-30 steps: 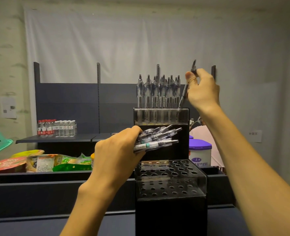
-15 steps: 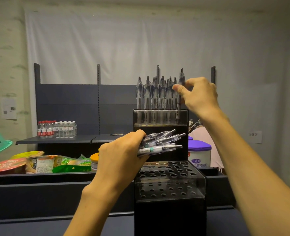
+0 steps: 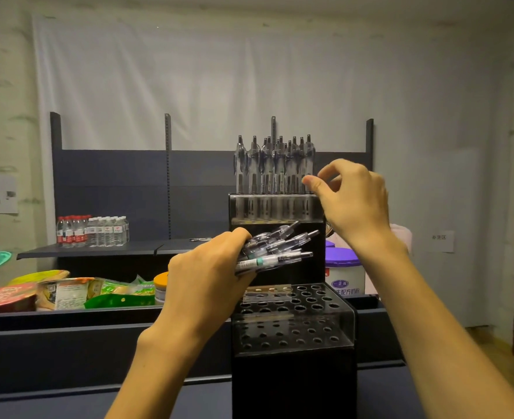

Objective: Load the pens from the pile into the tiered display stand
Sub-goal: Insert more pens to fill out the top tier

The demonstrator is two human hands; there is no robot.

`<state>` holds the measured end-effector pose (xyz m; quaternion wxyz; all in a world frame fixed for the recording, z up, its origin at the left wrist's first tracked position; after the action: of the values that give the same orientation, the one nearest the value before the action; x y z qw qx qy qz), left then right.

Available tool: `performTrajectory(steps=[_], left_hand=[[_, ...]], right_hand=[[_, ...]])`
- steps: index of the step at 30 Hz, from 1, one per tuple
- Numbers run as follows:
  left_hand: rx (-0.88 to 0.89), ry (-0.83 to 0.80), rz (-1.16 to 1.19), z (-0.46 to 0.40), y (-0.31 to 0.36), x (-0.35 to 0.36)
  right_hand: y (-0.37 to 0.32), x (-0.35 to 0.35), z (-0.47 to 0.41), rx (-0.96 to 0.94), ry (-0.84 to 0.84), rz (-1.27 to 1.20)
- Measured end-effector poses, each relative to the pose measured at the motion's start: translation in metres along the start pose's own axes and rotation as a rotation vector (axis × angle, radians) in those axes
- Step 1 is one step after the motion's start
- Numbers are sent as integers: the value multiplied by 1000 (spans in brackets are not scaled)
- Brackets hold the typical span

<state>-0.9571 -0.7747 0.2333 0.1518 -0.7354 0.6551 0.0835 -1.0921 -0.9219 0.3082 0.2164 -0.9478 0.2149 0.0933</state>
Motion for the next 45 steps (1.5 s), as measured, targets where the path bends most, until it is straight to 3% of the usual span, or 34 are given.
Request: performTrajectory(steps=[4,11,16,19,35,41,45], left_hand=[[-1,10,25,0,0,-1],[-34,-9,45,0,-4,-3],[-37,11,57,-1,-5,-6],[-41,13,82,-1,-6,-7],[15,-21,135,-2,4,-1],[-3,0,129,-2,2,-5],[-23,10,144,-3,-2,-9]], right_hand=[[9,-2,30,32,1,-211],[0,4,61,166,-315,-750],[-6,10,68,139,-557,-786],[-4,15,70,120,-614,-758],[-7,32,76,134,-674,-929],[-6,27,71,246,-515,-987],[1,13,66,291,-308,-1015]])
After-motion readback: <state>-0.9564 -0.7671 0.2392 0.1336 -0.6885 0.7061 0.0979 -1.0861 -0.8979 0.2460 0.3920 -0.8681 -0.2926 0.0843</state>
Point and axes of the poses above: each hand's wrist, its own z-axis away from the middle knuckle, its own x-axis out of the palm, y = z × x, the point moved 5 cm from there along -z, towards the middle knuckle
